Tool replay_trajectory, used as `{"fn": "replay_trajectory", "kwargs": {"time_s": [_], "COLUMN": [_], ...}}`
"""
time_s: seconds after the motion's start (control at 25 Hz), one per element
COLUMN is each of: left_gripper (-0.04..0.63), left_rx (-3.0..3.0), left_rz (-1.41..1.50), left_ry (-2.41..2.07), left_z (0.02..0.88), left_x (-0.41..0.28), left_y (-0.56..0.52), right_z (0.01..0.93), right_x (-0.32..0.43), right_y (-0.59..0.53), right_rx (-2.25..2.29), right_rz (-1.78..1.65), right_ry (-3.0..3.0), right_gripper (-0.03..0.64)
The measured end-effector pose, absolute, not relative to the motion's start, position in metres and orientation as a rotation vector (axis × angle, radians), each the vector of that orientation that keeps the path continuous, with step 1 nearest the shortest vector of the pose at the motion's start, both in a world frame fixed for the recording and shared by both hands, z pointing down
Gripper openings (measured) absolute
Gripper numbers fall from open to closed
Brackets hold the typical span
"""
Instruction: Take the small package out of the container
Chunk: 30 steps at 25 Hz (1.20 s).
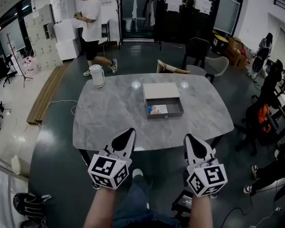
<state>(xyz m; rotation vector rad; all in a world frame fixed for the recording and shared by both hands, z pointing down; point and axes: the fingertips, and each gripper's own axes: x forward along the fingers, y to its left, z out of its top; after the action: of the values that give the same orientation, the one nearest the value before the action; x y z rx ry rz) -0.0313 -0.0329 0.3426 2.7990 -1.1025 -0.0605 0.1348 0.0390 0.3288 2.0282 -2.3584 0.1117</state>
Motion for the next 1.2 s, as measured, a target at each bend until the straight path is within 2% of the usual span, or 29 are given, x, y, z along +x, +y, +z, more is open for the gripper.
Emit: {"fn": "replay_trajectory", "kwargs": {"time_s": [1.2], "left_gripper": [0.008], "left_rx": [2.749], "left_rz": [-0.021], "left_ry": [-1.205], "left_z": [0.346], "left_x": [0.021], "left_y": [-0.269], "right_z": [0.347], "right_x": [0.220], "right_y": [-0.206], "right_rx": [1.920], "right_rz": [0.305], "right_ry": [-2.378], "right_gripper": [0.025]}}
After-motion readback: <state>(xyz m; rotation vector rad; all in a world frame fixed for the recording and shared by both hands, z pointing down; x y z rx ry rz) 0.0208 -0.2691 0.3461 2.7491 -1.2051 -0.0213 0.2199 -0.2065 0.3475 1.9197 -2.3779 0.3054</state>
